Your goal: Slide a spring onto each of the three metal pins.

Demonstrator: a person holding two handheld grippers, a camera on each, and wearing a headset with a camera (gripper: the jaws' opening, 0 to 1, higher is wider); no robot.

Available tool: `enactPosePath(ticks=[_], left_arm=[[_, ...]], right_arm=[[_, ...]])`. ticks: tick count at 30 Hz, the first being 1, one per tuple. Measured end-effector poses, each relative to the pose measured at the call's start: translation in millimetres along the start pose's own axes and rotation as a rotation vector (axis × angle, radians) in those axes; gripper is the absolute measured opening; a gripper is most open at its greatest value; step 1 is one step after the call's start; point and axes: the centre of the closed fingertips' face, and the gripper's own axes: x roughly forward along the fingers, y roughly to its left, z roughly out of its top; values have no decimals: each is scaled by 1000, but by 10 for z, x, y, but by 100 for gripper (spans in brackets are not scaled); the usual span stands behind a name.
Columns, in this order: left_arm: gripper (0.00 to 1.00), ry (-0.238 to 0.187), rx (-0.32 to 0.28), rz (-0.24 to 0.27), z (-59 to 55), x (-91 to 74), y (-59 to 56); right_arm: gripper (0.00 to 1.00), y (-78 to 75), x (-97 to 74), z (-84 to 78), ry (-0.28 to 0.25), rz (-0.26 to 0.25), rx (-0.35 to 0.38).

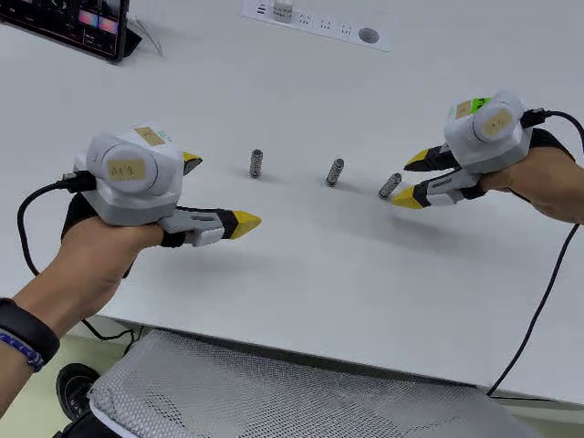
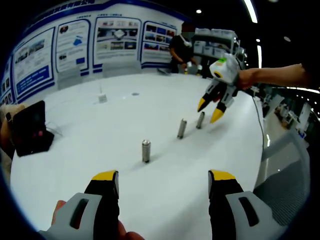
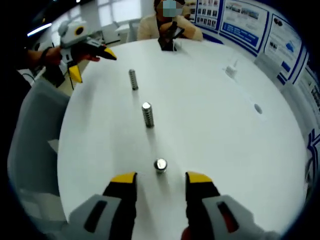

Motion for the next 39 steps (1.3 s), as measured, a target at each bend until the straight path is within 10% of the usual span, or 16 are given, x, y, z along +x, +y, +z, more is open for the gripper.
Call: enactPosePath(ticks=[39], left_arm=[[76,-8,38,-16,124,-44,17]], right_arm=[[70,285,-282,-17,-301,-105,384]])
